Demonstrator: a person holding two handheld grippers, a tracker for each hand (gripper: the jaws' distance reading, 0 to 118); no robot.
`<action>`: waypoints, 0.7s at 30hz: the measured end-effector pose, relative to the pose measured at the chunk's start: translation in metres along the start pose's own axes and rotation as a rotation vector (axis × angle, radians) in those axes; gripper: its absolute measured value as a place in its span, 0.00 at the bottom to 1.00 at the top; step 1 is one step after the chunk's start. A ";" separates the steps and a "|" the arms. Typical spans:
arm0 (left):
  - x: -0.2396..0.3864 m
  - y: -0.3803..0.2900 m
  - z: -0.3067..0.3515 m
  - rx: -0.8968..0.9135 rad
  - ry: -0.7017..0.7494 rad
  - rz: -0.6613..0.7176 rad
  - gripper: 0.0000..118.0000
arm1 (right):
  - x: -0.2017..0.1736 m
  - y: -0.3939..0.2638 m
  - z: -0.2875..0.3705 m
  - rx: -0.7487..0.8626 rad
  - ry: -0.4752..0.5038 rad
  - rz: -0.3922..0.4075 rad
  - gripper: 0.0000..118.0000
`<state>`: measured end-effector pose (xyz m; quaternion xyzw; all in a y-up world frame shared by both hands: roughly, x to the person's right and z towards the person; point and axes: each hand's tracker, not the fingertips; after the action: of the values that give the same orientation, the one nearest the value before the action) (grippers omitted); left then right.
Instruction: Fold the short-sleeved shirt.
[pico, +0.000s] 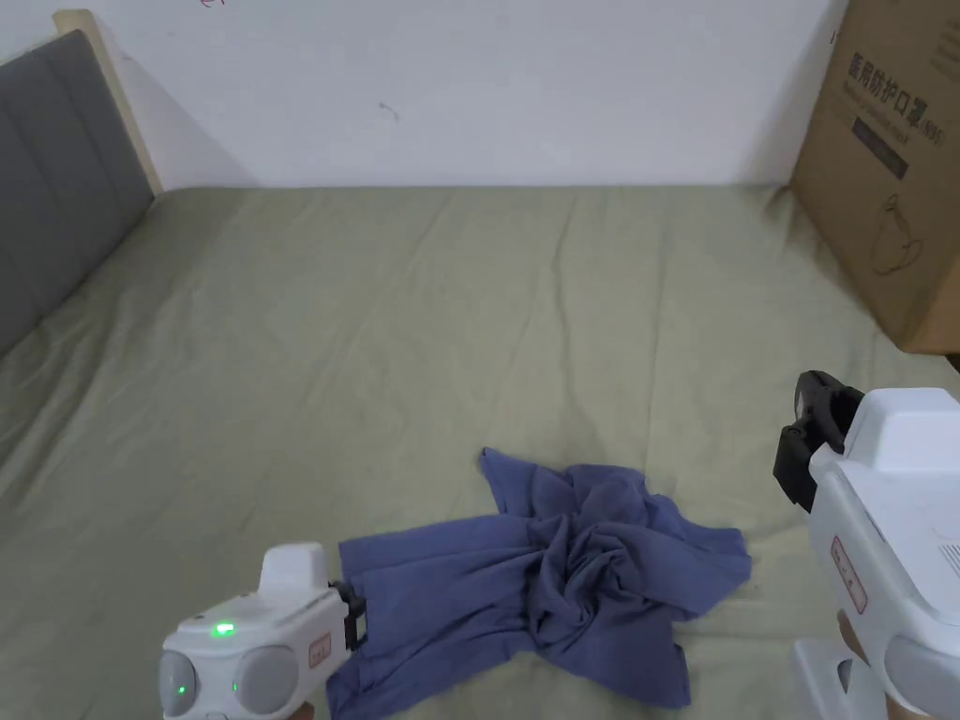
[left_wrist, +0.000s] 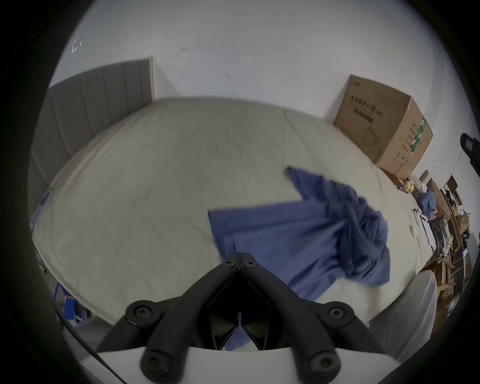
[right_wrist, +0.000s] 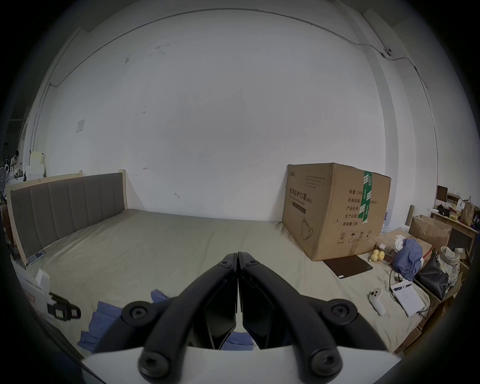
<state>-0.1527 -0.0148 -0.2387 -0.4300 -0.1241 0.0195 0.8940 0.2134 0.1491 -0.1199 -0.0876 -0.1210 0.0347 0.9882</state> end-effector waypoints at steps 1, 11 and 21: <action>-0.003 -0.008 -0.004 -0.026 -0.002 0.008 0.00 | 0.000 -0.002 -0.001 -0.007 0.003 -0.001 0.00; 0.003 -0.033 -0.031 -0.181 0.084 0.002 0.93 | 0.001 -0.020 -0.011 -0.054 0.019 -0.007 0.00; 0.041 -0.029 -0.022 -0.159 0.117 -0.156 0.22 | 0.010 -0.035 -0.023 -0.106 0.013 -0.003 0.00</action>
<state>-0.1093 -0.0440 -0.2213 -0.4889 -0.1060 -0.0850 0.8617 0.2303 0.1118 -0.1334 -0.1401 -0.1162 0.0262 0.9830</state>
